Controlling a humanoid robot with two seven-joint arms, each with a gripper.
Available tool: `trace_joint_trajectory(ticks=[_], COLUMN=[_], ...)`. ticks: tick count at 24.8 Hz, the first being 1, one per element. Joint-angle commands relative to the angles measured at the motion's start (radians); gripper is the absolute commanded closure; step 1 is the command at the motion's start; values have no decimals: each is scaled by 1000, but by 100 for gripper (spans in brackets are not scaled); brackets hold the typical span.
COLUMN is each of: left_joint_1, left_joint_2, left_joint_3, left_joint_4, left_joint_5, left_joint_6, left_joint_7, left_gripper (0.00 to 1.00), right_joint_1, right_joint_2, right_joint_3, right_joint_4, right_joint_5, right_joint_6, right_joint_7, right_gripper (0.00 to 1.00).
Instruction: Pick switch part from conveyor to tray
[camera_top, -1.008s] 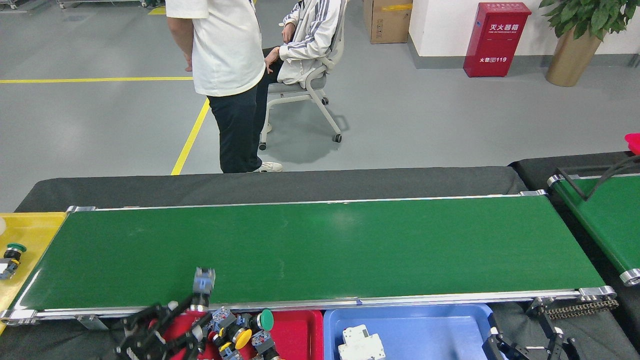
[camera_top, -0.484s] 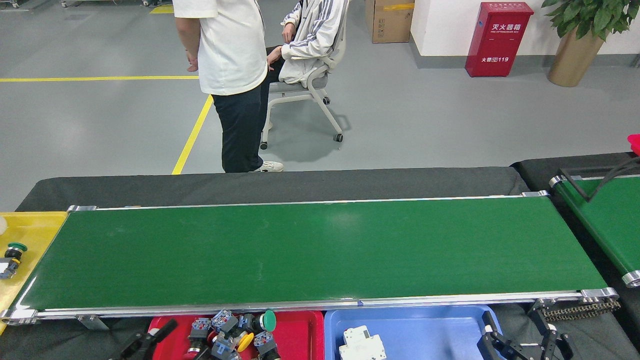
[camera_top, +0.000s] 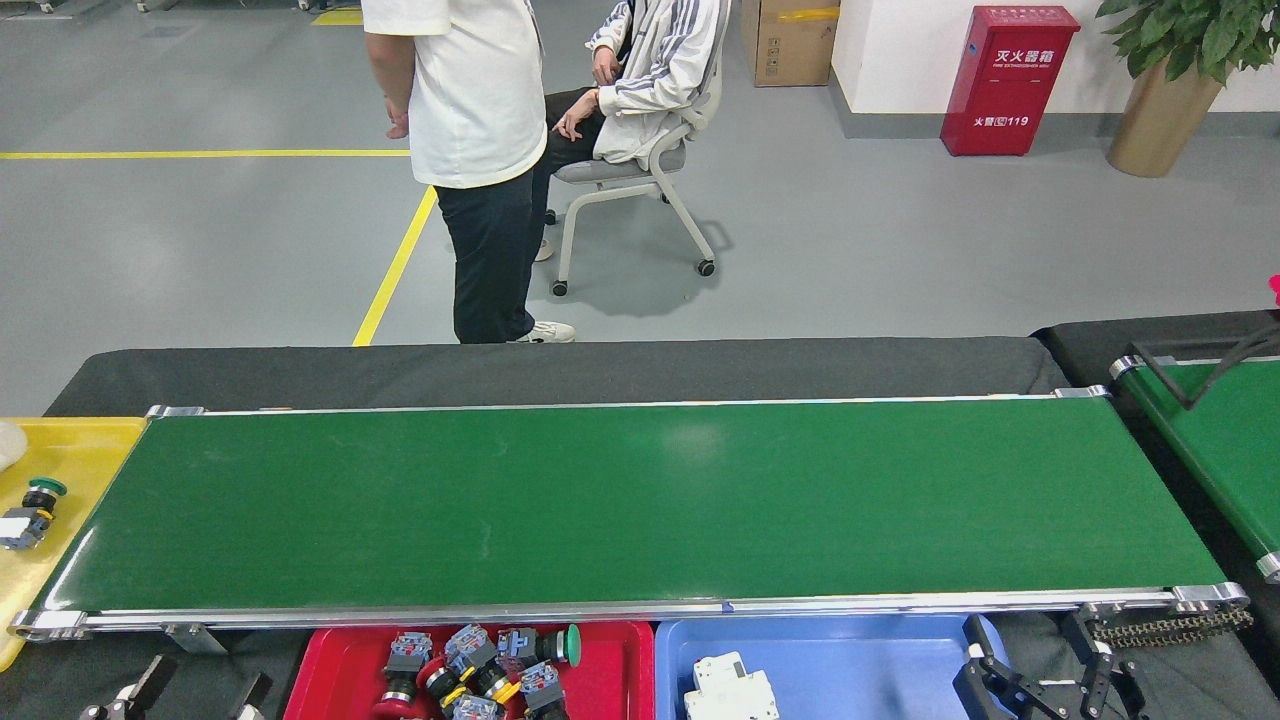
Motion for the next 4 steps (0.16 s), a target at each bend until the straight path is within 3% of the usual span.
trace_joint_trajectory(ticks=[1,4], left_joint_1=[-8,-30], left_joint_2=[10,11], left_joint_3=[5,-3], left_joint_4=[-11,-11], left_joint_5=[-2,-48], left_joint_6=[13,59], left_joint_7=[12,12], left_gripper=[0,2], right_joint_1=[1,21], right_joint_2=[3,6], right_joint_3=[-5,-13], right_joint_4=[-16,-16], right_joint_5=[26,49], right_joint_6=[5,7], right_joint_7=[-28,-74], right_gripper=[3,4])
